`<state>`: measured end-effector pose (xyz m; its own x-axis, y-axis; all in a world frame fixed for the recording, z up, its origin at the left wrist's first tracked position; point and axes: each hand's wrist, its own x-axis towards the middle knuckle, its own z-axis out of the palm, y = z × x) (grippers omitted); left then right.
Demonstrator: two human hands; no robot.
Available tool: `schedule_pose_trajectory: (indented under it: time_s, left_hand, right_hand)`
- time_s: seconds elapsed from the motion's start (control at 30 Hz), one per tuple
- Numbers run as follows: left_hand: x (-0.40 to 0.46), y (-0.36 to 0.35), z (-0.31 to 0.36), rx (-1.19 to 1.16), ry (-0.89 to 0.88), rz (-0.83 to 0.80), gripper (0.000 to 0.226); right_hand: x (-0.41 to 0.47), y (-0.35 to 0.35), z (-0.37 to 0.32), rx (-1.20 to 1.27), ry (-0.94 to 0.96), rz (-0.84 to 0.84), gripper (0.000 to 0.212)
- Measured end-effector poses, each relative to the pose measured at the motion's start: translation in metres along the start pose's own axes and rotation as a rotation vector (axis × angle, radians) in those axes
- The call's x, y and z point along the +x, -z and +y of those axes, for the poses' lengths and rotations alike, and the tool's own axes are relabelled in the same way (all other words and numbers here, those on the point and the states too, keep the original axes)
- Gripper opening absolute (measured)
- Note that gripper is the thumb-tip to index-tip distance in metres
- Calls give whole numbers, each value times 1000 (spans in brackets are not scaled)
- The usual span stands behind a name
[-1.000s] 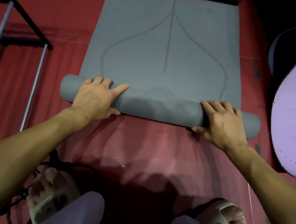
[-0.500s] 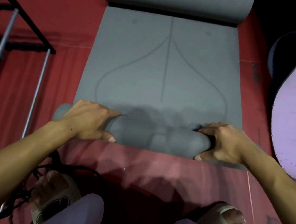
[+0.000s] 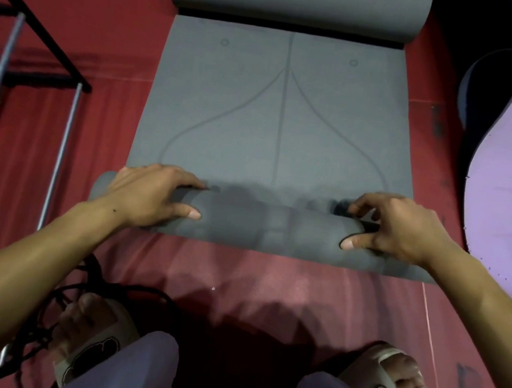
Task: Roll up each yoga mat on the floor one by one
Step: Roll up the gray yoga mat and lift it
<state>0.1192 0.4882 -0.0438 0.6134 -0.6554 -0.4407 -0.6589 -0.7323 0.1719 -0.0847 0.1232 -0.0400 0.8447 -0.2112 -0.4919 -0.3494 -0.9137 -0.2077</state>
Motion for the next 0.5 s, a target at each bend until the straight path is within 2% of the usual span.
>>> schedule_pose_trajectory:
  time_s: [0.13, 0.3, 0.5]
  left_hand:
    - [5, 3, 5, -24, -28, 24, 57]
    - [7, 1, 19, -74, -11, 205, 32]
    - [13, 5, 27, -53, 3, 318, 22]
  right_hand:
    - [5, 0, -3, -4, 36, -3, 62]
    - [6, -4, 0, 65, 34, 178, 31]
    - [7, -18, -5, 23, 37, 365, 17]
